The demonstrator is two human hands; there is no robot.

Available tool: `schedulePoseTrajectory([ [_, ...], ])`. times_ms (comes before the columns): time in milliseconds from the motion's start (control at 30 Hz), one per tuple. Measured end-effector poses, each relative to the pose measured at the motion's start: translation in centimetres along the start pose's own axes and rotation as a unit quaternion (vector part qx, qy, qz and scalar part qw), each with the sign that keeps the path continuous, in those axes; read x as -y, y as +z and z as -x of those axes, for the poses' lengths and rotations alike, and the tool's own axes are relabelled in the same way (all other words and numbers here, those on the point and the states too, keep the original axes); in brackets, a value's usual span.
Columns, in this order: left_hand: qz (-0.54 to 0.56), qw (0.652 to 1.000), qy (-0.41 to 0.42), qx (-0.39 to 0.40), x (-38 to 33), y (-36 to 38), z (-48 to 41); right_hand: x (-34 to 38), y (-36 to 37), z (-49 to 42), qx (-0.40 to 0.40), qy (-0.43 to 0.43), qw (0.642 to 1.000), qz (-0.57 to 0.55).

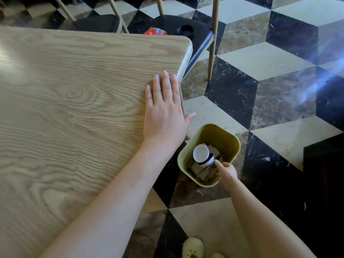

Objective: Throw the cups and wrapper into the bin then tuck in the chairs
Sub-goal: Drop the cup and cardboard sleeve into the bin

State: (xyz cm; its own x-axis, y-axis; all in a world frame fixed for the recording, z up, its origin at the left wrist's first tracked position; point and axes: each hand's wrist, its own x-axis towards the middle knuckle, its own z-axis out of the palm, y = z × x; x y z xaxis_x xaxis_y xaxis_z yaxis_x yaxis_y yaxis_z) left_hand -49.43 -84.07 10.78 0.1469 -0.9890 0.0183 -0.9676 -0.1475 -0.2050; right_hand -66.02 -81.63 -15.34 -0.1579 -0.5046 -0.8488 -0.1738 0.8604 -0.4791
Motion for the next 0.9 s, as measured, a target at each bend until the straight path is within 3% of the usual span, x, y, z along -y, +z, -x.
schedulePoseTrajectory([
  [133, -0.012, 1.000, 0.000, 0.003, -0.2, 0.1, 0.0, -0.7, -1.5, 1.3, 0.005, -0.014, 1.000, 0.019],
  [367, -0.012, 1.000, 0.005, 0.006, -0.1, 0.0, 0.0, 0.0, -4.1, 5.1, 0.036, -0.050, 0.979, 0.193],
  [600, 0.061, 0.996, 0.006, 0.066, 0.3, -1.4, -0.2, 3.8, -6.9, 11.4, 0.082, -0.104, 0.871, 0.473],
  [733, 0.128, 0.983, 0.004, 0.131, 0.6, -2.7, 0.3, 7.9, -9.3, 17.6, 0.130, -0.123, 0.805, 0.566],
  [900, 0.142, 0.963, 0.025, 0.228, 0.2, -5.3, 0.9, 13.7, -13.4, 23.0, 0.137, -0.139, 0.782, 0.591],
])
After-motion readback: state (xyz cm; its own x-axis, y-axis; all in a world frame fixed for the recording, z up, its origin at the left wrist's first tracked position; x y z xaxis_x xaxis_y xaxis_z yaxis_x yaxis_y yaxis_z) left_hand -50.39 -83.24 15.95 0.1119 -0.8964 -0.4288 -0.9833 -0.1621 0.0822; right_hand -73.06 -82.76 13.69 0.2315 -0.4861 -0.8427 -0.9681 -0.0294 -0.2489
